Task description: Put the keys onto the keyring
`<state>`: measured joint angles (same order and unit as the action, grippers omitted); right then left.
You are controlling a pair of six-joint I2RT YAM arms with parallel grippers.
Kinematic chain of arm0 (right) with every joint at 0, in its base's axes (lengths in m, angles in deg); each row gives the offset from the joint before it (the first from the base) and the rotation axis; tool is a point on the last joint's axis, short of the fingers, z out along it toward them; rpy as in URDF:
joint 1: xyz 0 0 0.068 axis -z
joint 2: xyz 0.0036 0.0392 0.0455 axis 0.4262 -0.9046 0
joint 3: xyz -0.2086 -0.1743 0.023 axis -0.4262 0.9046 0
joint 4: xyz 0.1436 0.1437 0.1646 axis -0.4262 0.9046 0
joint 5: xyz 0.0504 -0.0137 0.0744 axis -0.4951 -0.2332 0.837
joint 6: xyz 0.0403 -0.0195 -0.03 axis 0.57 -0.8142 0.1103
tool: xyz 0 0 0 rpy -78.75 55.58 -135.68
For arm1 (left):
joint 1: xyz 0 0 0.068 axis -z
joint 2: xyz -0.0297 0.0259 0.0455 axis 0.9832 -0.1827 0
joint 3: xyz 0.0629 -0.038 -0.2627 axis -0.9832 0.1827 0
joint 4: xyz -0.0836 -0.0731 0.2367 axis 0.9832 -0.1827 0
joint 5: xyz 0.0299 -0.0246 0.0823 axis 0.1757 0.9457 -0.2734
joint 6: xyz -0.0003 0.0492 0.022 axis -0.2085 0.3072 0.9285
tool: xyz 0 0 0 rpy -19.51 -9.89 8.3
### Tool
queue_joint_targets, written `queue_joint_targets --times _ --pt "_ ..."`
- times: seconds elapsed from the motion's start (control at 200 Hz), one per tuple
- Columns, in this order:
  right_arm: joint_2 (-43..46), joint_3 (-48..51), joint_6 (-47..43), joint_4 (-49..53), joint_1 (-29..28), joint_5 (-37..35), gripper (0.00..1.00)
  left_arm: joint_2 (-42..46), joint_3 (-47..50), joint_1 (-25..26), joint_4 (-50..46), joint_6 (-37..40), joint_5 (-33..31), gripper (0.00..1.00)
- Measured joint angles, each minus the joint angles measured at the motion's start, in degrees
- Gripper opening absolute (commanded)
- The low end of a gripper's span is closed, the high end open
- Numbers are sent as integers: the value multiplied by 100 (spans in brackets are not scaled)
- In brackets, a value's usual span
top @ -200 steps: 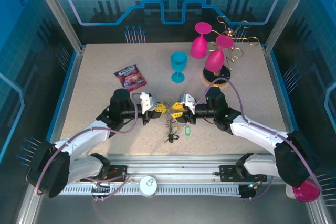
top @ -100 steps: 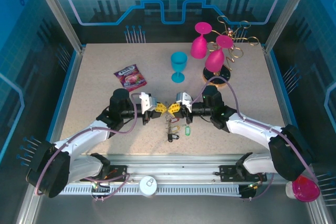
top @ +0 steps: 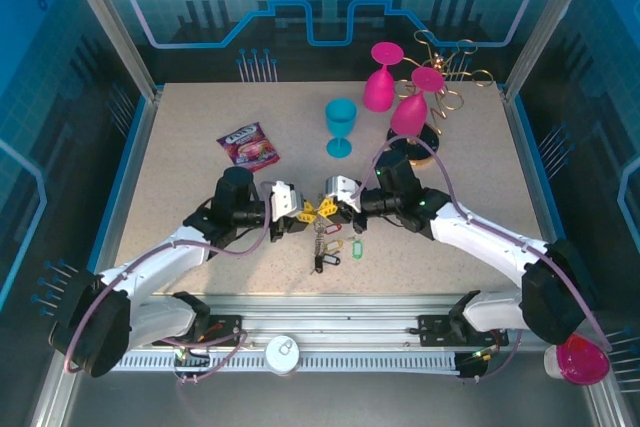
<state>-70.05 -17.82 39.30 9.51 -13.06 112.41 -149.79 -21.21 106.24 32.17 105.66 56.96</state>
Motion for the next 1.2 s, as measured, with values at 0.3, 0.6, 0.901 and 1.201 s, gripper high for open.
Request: queue_joint_targets --times 0.3,0.6,0.901,1.201 --pt "-337 -883 -898 1473 -306 -627 0 0 -79 28 -315 188 -74 13" --pt "-656 -1252 -1204 2063 -442 -800 0 -17 -79 48 -492 258 -160 4" --pt "-393 -719 -686 1401 -186 -339 31 -50 -74 94 -350 275 -258 0" --pt "131 831 367 -533 348 396 29 -55 192 160 205 247 -256 0"
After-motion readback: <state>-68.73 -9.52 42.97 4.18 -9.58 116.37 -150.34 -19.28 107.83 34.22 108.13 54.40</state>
